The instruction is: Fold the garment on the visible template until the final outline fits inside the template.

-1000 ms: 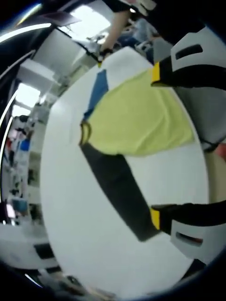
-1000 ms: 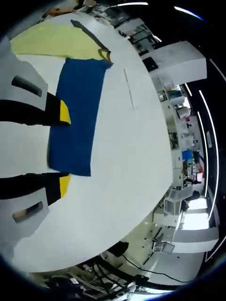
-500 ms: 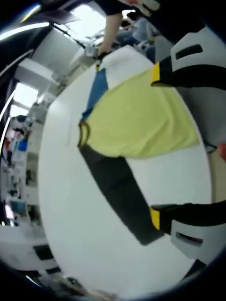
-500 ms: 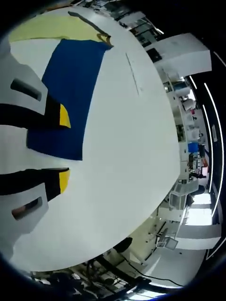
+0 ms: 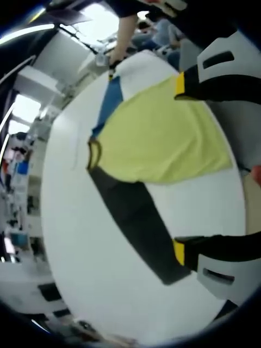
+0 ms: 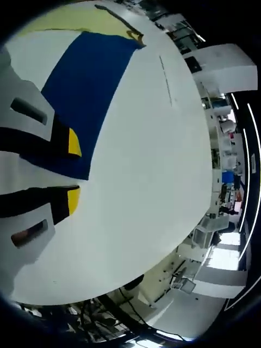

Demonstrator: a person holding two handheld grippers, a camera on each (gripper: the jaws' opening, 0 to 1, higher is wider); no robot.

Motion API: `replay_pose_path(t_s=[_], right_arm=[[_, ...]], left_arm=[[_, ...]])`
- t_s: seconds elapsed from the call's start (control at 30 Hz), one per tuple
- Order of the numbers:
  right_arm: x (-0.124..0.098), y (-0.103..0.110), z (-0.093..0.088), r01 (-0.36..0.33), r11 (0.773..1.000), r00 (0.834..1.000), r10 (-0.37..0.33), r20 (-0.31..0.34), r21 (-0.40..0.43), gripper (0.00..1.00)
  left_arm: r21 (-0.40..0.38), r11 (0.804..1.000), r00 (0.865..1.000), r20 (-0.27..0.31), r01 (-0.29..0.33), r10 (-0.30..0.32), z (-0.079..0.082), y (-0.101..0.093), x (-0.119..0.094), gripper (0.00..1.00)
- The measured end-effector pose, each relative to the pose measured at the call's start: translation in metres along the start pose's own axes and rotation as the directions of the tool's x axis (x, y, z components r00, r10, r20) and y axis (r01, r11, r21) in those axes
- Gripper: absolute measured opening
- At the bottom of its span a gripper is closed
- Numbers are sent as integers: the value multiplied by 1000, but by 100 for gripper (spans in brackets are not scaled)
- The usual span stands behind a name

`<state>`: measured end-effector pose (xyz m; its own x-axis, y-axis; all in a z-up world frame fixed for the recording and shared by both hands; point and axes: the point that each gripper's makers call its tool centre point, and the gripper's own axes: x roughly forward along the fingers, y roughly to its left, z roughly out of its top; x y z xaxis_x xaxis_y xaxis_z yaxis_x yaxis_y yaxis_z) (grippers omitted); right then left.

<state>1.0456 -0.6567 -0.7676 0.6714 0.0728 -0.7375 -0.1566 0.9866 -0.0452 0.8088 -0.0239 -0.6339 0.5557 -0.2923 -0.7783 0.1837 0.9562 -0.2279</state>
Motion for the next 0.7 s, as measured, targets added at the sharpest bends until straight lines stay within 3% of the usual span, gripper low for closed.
replay_pose_path(t_s=[0.13, 0.23, 0.5, 0.7], right_arm=[[2, 6, 3, -12, 999, 1000, 12, 5, -52, 9], [3, 6, 4, -8, 999, 1000, 8, 6, -44, 5], [-2, -1, 4, 37, 997, 999, -39, -23, -66, 2], [-14, -5, 19, 49, 995, 999, -50, -5, -91, 2]], left_arm=[[1, 1000, 1000, -6, 1, -1, -1, -1, 2, 99], [1, 1000, 1000, -6, 1, -1, -2, -1, 2, 99], [-3, 1000, 1000, 0, -5, 5, -1, 1, 0, 99], [-1, 1000, 1000, 17, 5, -5, 2, -1, -2, 99]])
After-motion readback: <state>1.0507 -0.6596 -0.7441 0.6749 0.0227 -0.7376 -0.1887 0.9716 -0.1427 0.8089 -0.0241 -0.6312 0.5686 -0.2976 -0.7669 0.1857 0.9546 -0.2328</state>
